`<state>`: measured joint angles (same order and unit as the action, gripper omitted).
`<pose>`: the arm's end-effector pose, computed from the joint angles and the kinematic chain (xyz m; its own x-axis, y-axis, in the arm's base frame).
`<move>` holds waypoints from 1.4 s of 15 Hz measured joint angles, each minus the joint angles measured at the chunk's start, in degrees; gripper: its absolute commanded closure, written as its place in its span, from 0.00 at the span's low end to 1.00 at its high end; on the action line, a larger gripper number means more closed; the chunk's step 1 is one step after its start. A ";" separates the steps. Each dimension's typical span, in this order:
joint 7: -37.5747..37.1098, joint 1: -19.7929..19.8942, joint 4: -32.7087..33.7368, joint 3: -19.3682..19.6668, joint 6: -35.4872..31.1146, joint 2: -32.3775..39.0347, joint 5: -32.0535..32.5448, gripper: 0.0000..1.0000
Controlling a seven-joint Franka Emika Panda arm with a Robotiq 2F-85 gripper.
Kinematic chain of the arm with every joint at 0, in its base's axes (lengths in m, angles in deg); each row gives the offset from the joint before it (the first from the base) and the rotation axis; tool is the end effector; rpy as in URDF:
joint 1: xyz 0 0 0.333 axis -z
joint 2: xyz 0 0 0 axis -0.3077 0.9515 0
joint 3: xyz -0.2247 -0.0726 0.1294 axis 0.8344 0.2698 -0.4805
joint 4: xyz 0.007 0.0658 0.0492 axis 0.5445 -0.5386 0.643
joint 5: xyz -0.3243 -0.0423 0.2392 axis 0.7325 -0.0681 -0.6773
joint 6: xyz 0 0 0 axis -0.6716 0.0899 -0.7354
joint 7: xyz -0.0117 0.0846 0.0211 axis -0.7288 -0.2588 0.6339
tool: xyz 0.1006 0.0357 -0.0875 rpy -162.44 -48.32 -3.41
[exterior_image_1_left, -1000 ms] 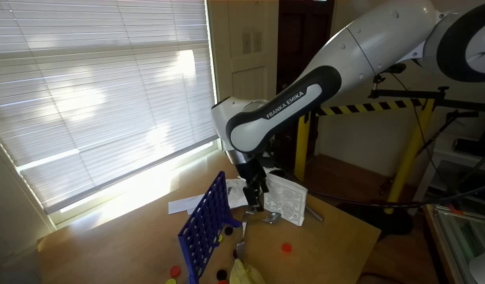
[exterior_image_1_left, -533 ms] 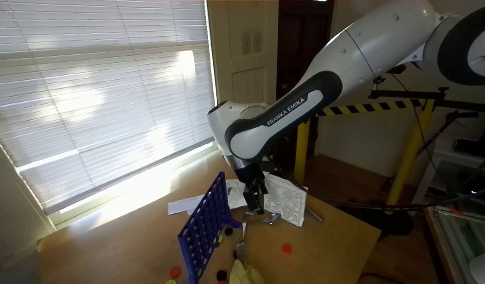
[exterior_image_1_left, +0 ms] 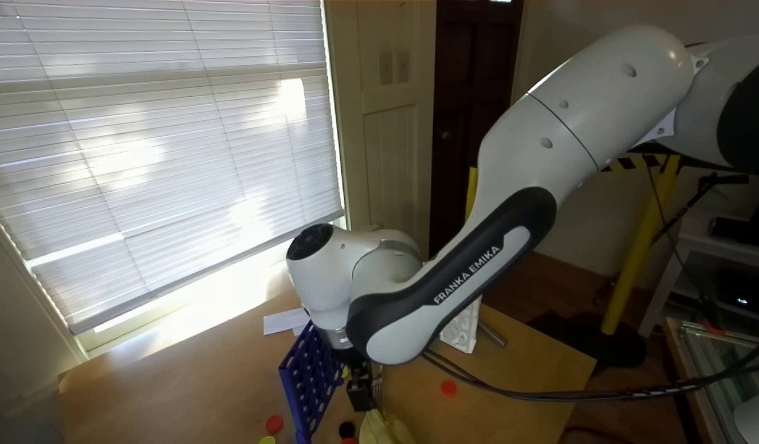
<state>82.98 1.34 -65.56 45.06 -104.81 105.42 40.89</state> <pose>0.6295 0.1955 0.1095 0.9169 0.3669 -0.1572 0.3899 -0.9076 0.1559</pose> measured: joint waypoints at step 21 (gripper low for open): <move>-5.02 -12.29 -6.10 0.37 -16.33 0.72 11.91 0.00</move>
<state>77.97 -10.95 -71.65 45.43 -121.14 106.13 52.80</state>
